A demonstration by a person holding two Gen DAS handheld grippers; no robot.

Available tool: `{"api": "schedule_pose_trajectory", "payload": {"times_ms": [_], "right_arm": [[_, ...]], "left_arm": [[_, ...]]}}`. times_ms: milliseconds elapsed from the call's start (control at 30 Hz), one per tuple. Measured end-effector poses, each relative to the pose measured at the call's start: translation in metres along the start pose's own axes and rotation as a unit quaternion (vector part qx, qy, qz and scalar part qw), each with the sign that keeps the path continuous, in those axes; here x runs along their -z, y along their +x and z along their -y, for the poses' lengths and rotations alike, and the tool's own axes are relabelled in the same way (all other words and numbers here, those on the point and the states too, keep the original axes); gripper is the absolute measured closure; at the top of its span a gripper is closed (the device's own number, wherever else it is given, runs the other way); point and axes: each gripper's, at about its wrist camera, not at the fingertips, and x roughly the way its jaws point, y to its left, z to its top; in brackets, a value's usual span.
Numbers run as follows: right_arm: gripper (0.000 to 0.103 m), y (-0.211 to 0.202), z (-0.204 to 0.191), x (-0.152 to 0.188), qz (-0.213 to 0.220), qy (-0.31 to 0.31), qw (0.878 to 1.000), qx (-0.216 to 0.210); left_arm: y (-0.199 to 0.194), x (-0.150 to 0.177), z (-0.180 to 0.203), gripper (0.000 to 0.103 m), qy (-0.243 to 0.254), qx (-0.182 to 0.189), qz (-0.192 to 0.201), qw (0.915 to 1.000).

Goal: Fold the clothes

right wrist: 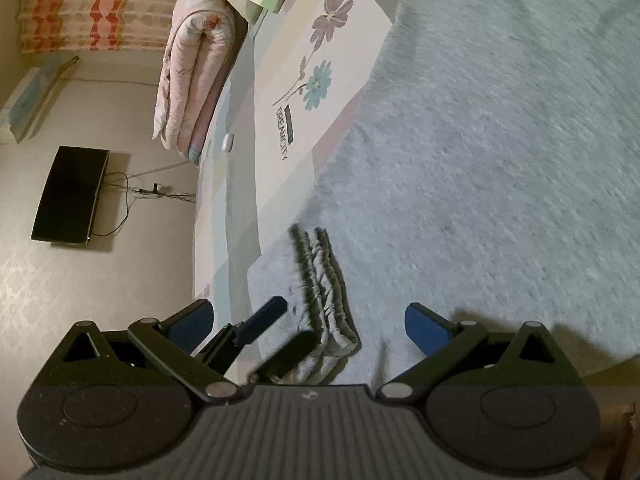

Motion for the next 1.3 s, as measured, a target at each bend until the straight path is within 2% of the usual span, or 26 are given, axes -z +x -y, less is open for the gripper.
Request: {"api": "schedule_pose_trajectory", "payload": {"times_ms": [100,200,433,500,567,600,633,767,1000,1067,1233,1300], "right_arm": [[0.000,-0.001,-0.003,0.001,0.001,-0.011,1.000,-0.003],[0.000,0.002,-0.009,0.001,-0.003,-0.026,1.000,-0.013],[0.000,0.040,-0.032,0.009,-0.055,-0.090,0.994,-0.013],[0.002,0.051,-0.040,0.013,-0.065,-0.118,0.991,-0.017],[0.012,0.061,-0.047,0.016,-0.074,-0.140,0.987,-0.016],[0.023,0.066,-0.048,0.017,-0.080,-0.143,0.986,-0.010],[0.029,0.071,-0.050,0.019,-0.086,-0.146,0.985,-0.005],[0.030,0.077,-0.051,0.028,-0.077,-0.164,0.983,0.028],[0.032,0.083,-0.058,0.033,-0.051,-0.206,0.975,0.063],[0.032,0.086,-0.058,0.035,-0.060,-0.207,0.974,0.073],[0.032,0.080,-0.059,0.047,-0.095,-0.210,0.970,0.078],[0.032,0.075,-0.060,0.048,-0.090,-0.216,0.968,0.090]], "left_arm": [[-0.011,0.006,0.002,0.030,0.022,-0.023,0.002,0.9995],[-0.028,0.018,-0.003,0.030,0.035,-0.063,0.002,0.9974],[-0.059,0.059,-0.014,0.032,0.079,-0.137,-0.008,0.9874],[-0.062,0.065,-0.013,0.033,0.092,-0.131,-0.006,0.9871],[-0.066,0.069,-0.015,0.033,0.097,-0.125,-0.003,0.9874],[-0.066,0.069,-0.016,0.033,0.097,-0.127,0.000,0.9872],[-0.067,0.070,-0.017,0.033,0.098,-0.132,0.003,0.9864],[-0.072,0.074,-0.020,0.033,0.105,-0.139,0.020,0.9845],[-0.074,0.084,-0.028,0.032,0.100,-0.121,0.032,0.9872],[-0.075,0.086,-0.031,0.032,0.096,-0.117,0.033,0.9880],[-0.078,0.092,-0.040,0.031,0.083,-0.077,0.033,0.9930],[-0.078,0.093,-0.043,0.031,0.085,-0.070,0.030,0.9935]]}}
